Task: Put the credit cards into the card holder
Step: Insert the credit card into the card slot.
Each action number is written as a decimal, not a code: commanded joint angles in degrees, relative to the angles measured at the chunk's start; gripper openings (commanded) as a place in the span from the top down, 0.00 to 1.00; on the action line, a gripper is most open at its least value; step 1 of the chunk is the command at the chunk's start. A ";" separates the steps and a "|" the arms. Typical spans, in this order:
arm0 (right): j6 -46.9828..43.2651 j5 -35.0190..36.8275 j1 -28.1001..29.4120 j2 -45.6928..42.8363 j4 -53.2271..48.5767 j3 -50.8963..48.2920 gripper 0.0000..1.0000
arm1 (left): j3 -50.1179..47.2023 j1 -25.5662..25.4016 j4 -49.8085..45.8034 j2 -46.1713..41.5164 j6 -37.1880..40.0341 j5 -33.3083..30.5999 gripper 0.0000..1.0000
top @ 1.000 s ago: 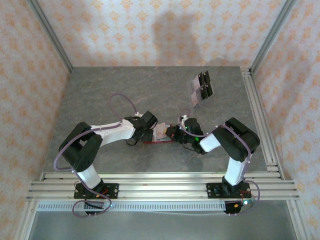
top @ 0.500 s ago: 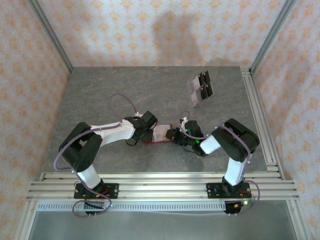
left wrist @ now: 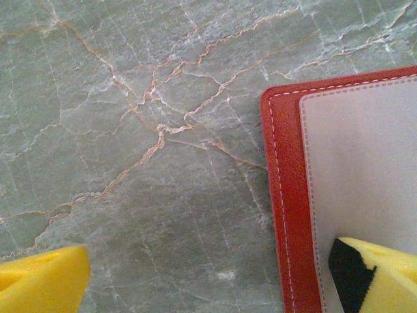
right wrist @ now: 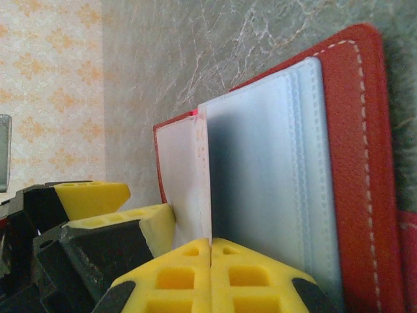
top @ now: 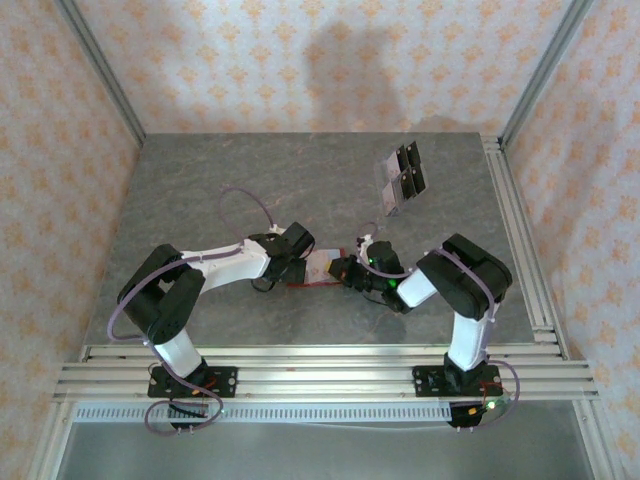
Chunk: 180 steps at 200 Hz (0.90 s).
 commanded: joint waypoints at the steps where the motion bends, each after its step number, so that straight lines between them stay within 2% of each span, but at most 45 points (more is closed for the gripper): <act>1: 0.86 0.21 0.44 2.12 2.06 1.03 1.00 | -1.41 -0.36 -1.86 -0.70 -0.14 -0.08 0.04; 155: 3.01 -0.55 1.74 2.40 3.48 -0.91 1.00 | -1.20 -0.34 -1.83 -0.91 -0.17 0.05 0.04; 180: 2.76 -0.25 1.74 1.59 1.97 -0.46 0.87 | -1.17 -0.36 -1.91 -1.03 -0.17 0.12 0.04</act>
